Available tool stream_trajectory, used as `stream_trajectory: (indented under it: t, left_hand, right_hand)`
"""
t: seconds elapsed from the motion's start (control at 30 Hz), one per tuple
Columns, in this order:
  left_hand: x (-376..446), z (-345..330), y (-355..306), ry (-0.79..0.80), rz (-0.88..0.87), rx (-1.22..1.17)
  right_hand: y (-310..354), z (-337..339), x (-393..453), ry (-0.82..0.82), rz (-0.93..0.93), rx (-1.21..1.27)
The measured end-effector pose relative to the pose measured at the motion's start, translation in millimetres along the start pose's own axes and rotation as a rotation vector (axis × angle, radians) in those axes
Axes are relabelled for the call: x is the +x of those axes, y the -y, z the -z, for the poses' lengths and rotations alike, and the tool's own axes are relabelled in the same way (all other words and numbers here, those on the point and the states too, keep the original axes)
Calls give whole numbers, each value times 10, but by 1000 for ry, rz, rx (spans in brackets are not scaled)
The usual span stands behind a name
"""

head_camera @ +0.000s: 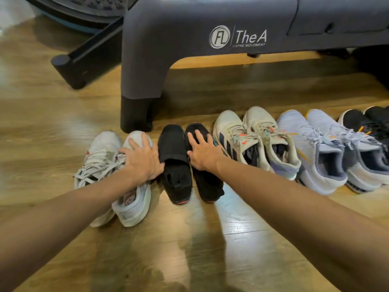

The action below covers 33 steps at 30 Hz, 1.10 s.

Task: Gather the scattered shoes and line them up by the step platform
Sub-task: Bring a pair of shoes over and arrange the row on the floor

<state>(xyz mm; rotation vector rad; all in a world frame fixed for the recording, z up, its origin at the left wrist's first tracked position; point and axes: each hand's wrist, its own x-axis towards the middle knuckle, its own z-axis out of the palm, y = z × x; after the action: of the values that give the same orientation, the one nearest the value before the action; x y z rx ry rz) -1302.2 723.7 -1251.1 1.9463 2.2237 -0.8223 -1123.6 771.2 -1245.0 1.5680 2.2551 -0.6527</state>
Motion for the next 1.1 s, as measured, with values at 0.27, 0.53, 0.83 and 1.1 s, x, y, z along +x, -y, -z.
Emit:
stream_trajectory:
  t: [0.27,0.53,0.83,1.1]
  left_hand:
    - [18,-121,9,46,36,77]
    - [-89,-66,-204,132,120,143]
    - [148,1089,-170,554,-125,-345]
    - [12,1482,-838,-256,-234,-959]
  right_hand:
    - [-141,56,-100,89,18,-50]
    - [-45,-12,-54,89,-16,93]
    - [-302,147,-305,-66,83,128]
    - [-595,727,-559,-621,265,-246]
